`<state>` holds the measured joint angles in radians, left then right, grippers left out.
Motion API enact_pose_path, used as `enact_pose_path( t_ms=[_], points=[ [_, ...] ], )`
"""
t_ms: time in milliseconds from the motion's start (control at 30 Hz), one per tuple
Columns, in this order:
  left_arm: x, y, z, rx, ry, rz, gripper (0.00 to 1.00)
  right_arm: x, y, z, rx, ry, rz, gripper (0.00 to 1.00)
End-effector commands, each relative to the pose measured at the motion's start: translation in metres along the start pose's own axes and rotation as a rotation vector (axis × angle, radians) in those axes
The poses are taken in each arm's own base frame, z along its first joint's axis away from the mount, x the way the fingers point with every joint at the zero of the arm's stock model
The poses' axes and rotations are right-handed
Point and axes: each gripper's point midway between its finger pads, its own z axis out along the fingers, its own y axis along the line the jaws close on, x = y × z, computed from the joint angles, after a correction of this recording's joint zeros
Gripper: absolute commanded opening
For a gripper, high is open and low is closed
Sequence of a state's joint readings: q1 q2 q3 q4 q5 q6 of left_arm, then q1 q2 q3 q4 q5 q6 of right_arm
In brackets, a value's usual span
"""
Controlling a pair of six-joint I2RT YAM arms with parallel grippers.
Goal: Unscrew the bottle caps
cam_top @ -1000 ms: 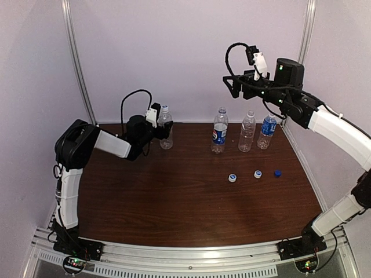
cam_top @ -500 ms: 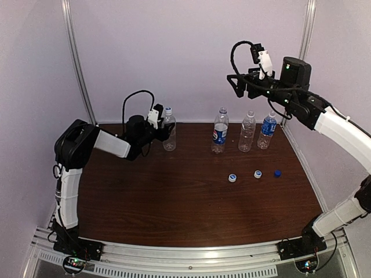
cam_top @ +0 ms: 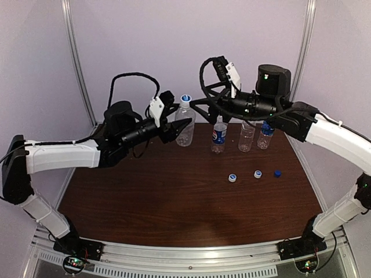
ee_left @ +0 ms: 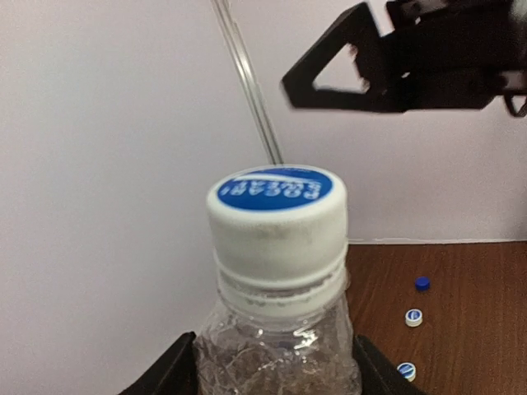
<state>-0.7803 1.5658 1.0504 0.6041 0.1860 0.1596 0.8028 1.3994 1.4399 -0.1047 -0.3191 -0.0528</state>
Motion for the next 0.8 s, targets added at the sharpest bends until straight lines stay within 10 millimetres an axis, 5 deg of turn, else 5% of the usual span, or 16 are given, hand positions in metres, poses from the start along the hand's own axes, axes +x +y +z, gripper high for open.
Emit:
enact_pose_path(
  t_ms=[0, 133, 367, 533, 667, 733, 767],
  points=[
    [-0.001, -0.026, -0.021, 0.076, 0.040, 0.025, 0.48, 0.013, 0.022, 0.018, -0.060, 0.034, -0.017, 0.93],
    [-0.018, -0.036, -0.026, 0.101, 0.012, 0.033, 0.47, 0.018, 0.028, 0.025, -0.072, 0.039, -0.010, 0.87],
    [-0.018, -0.055, -0.021, 0.148, 0.019, 0.079, 0.47, 0.019, 0.038, 0.040, -0.094, 0.035, -0.025, 0.70],
    [-0.022, -0.055, -0.022, 0.150, 0.010, 0.089, 0.47, 0.027, 0.041, 0.046, -0.106, 0.068, -0.032, 0.39],
    [-0.021, -0.056, -0.022, 0.152, 0.013, 0.091, 0.47, 0.026, 0.041, 0.043, -0.106, 0.066, -0.031, 0.02],
    [-0.021, -0.056, -0.022, 0.152, 0.011, 0.087, 0.53, 0.023, 0.042, 0.040, -0.106, 0.063, -0.026, 0.00],
    [-0.020, -0.056, -0.023, 0.150, 0.010, 0.081, 0.63, 0.020, 0.043, 0.038, -0.110, 0.058, -0.026, 0.00]
  ],
)
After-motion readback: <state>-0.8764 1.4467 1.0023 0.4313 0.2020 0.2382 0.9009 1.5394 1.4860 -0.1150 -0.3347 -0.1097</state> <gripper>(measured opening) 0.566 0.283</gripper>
